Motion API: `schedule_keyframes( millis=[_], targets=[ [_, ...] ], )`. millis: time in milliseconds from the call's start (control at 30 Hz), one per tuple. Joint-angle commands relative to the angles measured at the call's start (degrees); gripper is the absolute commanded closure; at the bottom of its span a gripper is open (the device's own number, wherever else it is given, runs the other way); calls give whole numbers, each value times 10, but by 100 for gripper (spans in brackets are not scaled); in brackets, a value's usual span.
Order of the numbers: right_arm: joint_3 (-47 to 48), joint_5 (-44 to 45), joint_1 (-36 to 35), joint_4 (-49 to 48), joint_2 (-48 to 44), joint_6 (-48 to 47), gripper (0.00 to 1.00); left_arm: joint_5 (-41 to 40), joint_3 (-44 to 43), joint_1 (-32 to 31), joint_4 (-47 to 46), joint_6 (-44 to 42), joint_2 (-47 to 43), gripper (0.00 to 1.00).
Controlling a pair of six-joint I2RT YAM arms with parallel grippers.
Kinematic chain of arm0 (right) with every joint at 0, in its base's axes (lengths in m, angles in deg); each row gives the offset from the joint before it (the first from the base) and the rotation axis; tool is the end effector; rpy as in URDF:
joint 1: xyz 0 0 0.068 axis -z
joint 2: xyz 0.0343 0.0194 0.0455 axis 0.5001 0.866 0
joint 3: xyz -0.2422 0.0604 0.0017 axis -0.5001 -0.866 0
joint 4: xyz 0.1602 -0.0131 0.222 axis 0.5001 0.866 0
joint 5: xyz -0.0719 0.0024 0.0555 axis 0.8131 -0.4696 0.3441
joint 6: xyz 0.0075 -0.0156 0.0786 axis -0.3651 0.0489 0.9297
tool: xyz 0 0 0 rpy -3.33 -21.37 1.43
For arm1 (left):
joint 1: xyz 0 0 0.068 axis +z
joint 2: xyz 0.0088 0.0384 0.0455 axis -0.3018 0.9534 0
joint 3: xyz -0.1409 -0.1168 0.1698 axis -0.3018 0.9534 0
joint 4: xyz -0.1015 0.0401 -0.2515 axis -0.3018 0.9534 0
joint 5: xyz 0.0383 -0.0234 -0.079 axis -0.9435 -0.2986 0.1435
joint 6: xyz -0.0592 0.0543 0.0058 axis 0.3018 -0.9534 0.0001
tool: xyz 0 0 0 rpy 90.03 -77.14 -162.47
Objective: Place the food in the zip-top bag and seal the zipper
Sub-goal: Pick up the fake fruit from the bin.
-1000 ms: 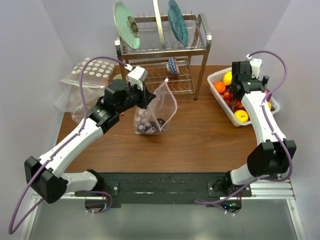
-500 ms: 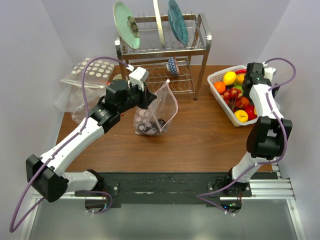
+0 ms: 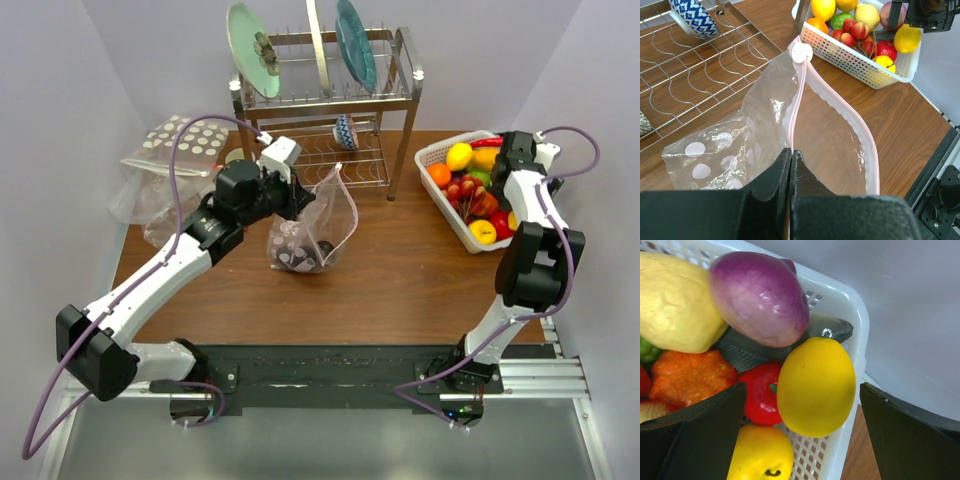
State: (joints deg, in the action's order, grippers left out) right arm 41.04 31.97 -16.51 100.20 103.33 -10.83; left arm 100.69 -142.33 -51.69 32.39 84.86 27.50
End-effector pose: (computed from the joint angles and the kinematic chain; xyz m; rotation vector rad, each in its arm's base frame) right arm 0.3968 -0.1412 0.2205 0.9254 2.1699 -0.8167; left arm 0.2815 -0.2063 0.3324 0.4349 1.8649 -0.7733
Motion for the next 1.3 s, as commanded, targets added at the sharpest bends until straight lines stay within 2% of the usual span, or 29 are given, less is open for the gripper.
schedule_keyframes(
  millis=[0,200,333,400,433,600,733,800,833,967,1067,1200,1267],
  targets=[
    [-27,10,10,-49,-5,37,4,2,4,3,-31,6,4,100],
    [-47,23,12,-65,3,47,9,3,4,3,-33,5,12,100],
    [-46,34,13,-57,-5,54,23,0,5,3,-32,4,14,100],
    [-50,38,13,-56,-21,56,24,2,4,3,-32,4,13,100],
    [-49,37,13,-49,-28,59,30,3,4,3,-32,4,14,100],
    [-53,8,12,-34,-81,58,31,5,1,3,-29,2,11,100],
    [-85,-44,12,-49,-164,54,32,9,1,3,-29,3,9,100],
    [-97,-85,13,-50,-189,54,34,10,1,3,-28,3,7,100],
    [-100,-111,12,-50,-201,51,39,12,1,3,-29,3,7,100],
    [-122,-295,11,-58,-264,49,41,13,-1,3,-27,3,3,100],
    [-134,-398,11,-69,-297,69,41,13,-2,3,-26,3,0,100],
    [-162,-635,11,-131,-332,136,41,11,-2,2,-25,2,-5,100],
    [-185,-701,4,-170,-342,185,41,9,-2,3,-26,1,-6,100]
  ],
)
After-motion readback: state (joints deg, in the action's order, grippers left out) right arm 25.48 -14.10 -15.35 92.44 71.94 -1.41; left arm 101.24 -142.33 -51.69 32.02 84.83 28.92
